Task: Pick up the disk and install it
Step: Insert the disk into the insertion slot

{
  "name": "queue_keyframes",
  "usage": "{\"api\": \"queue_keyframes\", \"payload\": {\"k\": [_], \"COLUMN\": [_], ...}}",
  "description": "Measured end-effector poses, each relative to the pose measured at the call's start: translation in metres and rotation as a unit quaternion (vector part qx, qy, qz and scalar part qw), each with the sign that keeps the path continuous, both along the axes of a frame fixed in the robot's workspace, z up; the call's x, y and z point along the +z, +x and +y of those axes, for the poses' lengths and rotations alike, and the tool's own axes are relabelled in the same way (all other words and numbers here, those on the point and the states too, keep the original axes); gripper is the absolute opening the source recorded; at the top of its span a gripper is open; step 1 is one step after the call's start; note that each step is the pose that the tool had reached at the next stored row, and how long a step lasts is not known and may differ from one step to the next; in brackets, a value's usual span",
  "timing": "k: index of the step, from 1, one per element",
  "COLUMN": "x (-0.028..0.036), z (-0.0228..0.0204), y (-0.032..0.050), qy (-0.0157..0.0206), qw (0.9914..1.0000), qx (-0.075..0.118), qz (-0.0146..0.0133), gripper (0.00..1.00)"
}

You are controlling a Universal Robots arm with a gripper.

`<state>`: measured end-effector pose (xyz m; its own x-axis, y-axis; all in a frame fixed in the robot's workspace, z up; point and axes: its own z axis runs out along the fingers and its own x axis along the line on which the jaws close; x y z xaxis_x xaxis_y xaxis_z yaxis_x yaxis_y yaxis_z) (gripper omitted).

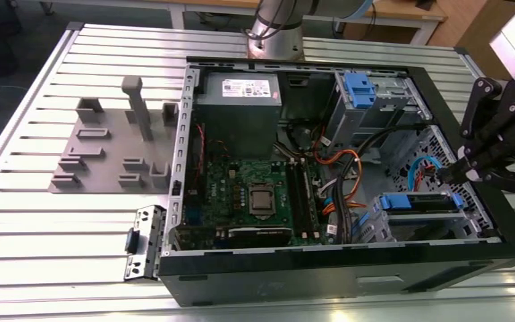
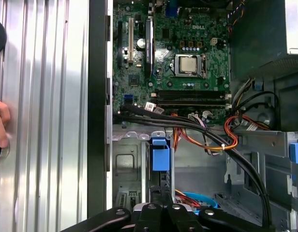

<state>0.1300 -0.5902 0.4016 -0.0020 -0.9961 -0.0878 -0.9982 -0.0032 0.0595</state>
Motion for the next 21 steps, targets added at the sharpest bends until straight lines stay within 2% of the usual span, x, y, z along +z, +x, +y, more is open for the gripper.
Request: {"api": "queue_keyframes", "payload": {"k": [6,21], "x": [-0.0017,-0.0073], "z": [0.0002,0.0002], "y": [0.0065,0.0167], "qy": [0.0,0.0], "qw": [1.0,1.0], "qx": [0.0,0.0], "qz": [0.0001,0.0001], "gripper": [0.1,0.1]}}
